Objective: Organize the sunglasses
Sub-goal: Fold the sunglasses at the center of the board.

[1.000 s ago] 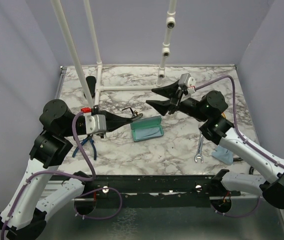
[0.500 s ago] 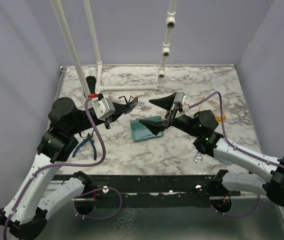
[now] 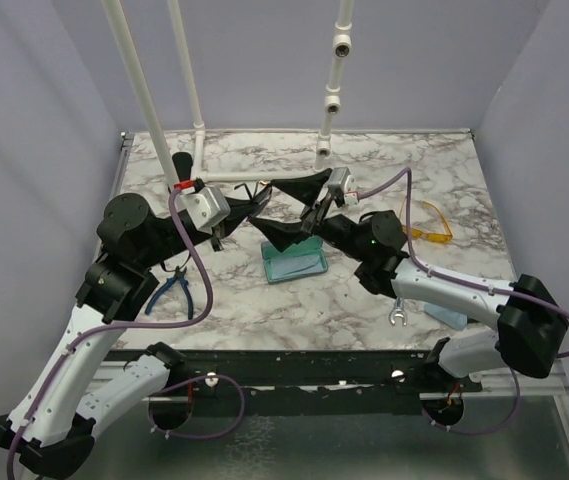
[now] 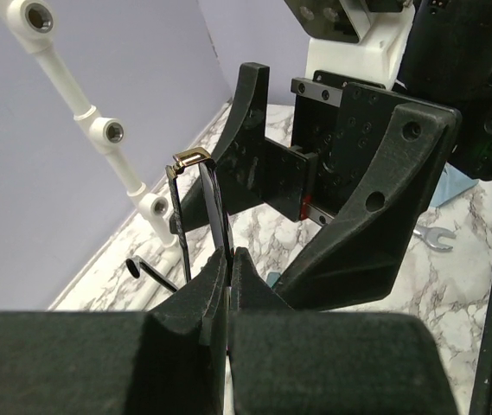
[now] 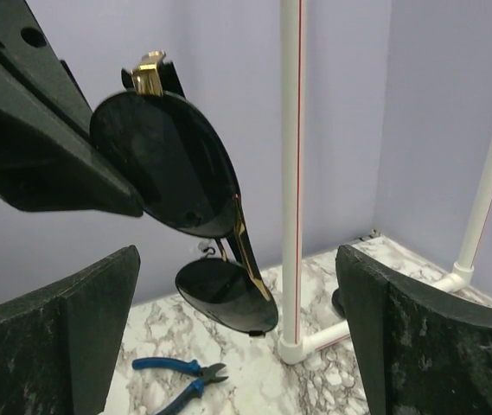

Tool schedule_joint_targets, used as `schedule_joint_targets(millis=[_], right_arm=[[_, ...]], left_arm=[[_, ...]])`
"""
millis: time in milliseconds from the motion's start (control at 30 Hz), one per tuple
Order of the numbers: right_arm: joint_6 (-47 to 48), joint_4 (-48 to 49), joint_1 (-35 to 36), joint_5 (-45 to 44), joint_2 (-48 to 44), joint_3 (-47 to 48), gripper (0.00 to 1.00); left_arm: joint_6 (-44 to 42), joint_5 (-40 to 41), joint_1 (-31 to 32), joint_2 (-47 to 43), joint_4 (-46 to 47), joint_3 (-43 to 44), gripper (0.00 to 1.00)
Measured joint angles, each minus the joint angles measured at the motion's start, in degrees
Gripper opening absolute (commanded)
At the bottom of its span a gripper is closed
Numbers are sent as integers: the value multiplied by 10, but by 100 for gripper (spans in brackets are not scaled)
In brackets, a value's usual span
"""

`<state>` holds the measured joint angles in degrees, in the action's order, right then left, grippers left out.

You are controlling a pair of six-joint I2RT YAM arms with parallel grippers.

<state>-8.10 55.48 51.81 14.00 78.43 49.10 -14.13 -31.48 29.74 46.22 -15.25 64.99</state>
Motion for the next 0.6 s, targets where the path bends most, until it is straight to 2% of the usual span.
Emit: schedule_joint_targets(millis=[167,433,467,567,600], right_arm=[[4,3,4,-2,18,35,97],[25,-2,4,1,53,68,85],[30,-4,4,2,56,70,85],[46,-9,4,7,59,71,98],[57,-12,4,14,58,71,100]], left_arm=[[0,1,0,2,4,-2,0],[0,5,0,3,12,-2,0],[0,5,0,4,12,-2,0],[1,5,0,5,13,-2,0],[2,5,0,5,13,-2,0]])
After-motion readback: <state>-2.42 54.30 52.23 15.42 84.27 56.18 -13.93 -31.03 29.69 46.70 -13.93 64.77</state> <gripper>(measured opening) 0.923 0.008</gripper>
